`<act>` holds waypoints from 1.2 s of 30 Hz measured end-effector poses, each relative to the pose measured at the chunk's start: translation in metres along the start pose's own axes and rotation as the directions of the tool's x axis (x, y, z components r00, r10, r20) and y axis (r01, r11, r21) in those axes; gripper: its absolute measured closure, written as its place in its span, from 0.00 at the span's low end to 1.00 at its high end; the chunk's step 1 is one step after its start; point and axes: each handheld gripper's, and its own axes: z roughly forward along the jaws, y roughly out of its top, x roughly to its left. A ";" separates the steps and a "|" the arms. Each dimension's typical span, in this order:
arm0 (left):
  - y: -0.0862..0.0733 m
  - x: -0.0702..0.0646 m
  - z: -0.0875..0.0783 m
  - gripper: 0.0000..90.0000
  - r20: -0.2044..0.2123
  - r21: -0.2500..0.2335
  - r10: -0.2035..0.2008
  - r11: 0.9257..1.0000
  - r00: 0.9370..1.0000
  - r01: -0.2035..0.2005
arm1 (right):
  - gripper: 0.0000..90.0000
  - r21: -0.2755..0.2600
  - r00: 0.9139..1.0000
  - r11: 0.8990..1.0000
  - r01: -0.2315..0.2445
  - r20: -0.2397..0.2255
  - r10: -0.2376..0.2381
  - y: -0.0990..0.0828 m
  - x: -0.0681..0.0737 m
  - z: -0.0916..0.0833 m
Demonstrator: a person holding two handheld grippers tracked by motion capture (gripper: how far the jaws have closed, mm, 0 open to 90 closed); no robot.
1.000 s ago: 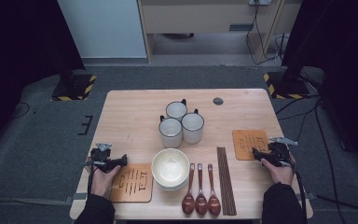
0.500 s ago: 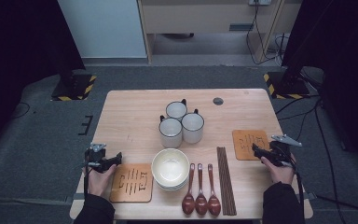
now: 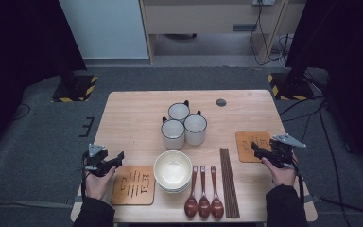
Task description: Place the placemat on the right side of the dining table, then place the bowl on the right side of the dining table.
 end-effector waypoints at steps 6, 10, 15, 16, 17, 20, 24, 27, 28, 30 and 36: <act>0.007 -0.007 -0.010 0.33 0.041 -0.053 0.010 0.999 0.999 -0.008 | 0.26 -0.035 0.999 0.999 0.006 -0.040 -0.007 0.010 0.011 -0.009; 0.011 -0.012 -0.015 0.34 0.058 -0.078 0.022 0.997 0.998 -0.018 | 0.26 -0.061 0.998 0.998 0.008 -0.067 -0.013 0.016 0.018 -0.015; 0.016 -0.019 -0.021 0.34 0.084 -0.106 0.030 0.994 0.996 -0.021 | 0.27 -0.075 0.994 0.997 0.017 -0.103 -0.025 0.023 0.029 -0.021; 0.017 -0.020 -0.022 0.34 0.089 -0.108 0.034 0.994 0.995 -0.024 | 0.27 -0.081 0.993 0.997 0.020 -0.112 -0.029 0.024 0.031 -0.022; 0.018 -0.021 -0.023 0.34 0.095 -0.112 0.035 0.993 0.995 -0.025 | 0.27 -0.083 0.992 0.996 0.022 -0.119 -0.032 0.025 0.033 -0.023; 0.021 -0.025 -0.027 0.35 0.112 -0.126 0.042 0.992 0.993 -0.028 | 0.28 -0.094 0.988 0.995 0.028 -0.146 -0.042 0.029 0.041 -0.025; 0.025 -0.029 -0.032 0.36 0.128 -0.148 0.048 0.989 0.991 -0.028 | 0.29 -0.098 0.984 0.994 0.041 -0.171 -0.057 0.033 0.050 -0.027; 0.027 -0.033 -0.035 0.36 0.139 -0.159 0.056 0.987 0.989 -0.034 | 0.29 -0.102 0.981 0.994 0.043 -0.184 -0.062 0.035 0.055 -0.029; 0.028 -0.034 -0.036 0.36 0.143 -0.160 0.060 0.986 0.988 -0.037 | 0.29 -0.105 0.979 0.994 0.044 -0.193 -0.064 0.036 0.057 -0.029; 0.030 -0.037 -0.038 0.37 0.149 -0.168 0.066 0.985 0.987 -0.041 | 0.29 -0.110 0.977 0.993 0.040 -0.204 -0.062 0.036 0.059 -0.030; 0.033 -0.048 -0.044 0.38 0.171 -0.191 0.089 0.980 0.981 -0.056 | 0.28 -0.119 0.971 0.992 0.044 -0.229 -0.071 0.040 0.068 -0.032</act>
